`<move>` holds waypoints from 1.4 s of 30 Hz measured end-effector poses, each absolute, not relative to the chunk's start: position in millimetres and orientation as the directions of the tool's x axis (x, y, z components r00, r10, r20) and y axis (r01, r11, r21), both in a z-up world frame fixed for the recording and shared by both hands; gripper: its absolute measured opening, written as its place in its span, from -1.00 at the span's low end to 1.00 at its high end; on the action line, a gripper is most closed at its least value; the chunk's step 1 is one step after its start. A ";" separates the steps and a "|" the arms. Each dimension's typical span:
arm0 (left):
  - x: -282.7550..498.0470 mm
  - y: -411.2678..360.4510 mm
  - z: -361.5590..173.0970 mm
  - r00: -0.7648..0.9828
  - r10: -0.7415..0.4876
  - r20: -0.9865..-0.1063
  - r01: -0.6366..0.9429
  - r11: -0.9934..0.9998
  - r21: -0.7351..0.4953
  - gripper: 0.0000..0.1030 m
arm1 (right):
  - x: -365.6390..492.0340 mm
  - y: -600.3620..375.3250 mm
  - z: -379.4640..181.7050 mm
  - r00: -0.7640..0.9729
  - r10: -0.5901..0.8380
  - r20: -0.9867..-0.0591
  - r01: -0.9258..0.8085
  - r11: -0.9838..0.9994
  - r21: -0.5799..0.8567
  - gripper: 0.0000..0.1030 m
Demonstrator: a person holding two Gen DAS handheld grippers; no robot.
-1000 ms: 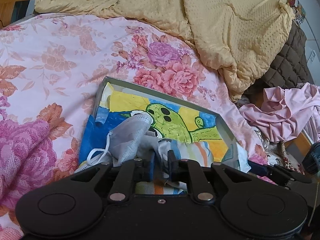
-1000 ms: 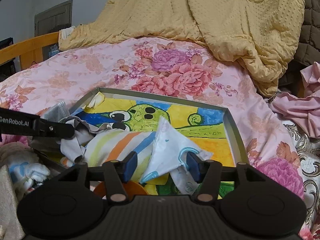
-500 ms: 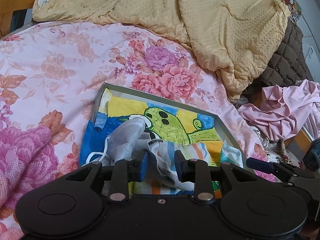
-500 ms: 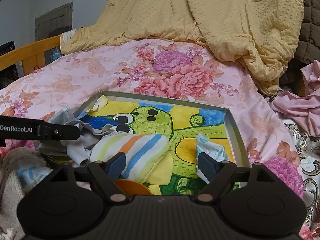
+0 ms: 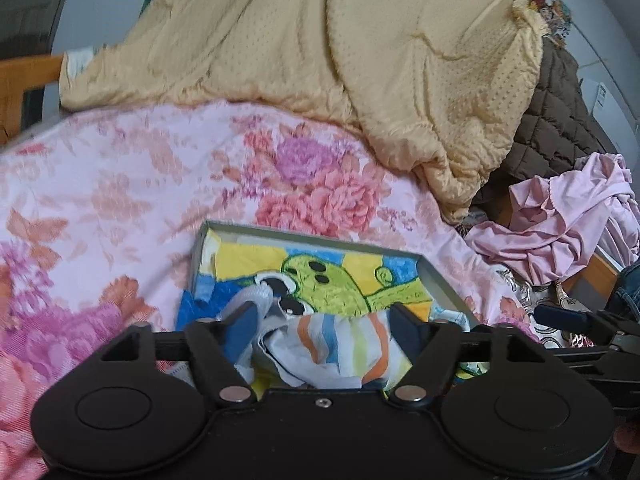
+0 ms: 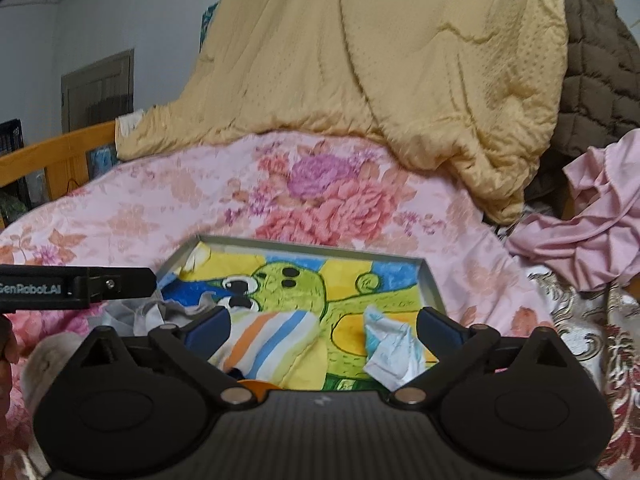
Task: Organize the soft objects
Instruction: 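Open the right tool to drop the packet while the left tool releases the grey cloth into the tray, then withdraw both tools from the tray back toward the pile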
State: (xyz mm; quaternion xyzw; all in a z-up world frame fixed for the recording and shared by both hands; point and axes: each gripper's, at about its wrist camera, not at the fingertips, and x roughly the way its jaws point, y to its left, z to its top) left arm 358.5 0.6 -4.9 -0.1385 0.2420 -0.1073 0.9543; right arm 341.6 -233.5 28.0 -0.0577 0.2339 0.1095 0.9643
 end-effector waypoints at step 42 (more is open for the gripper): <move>163.6 16.7 27.9 0.915 -0.151 -0.373 0.059 0.967 -0.246 0.98 | 164.4 -251.4 71.5 0.942 0.165 -0.291 -0.181 0.983 -0.032 1.00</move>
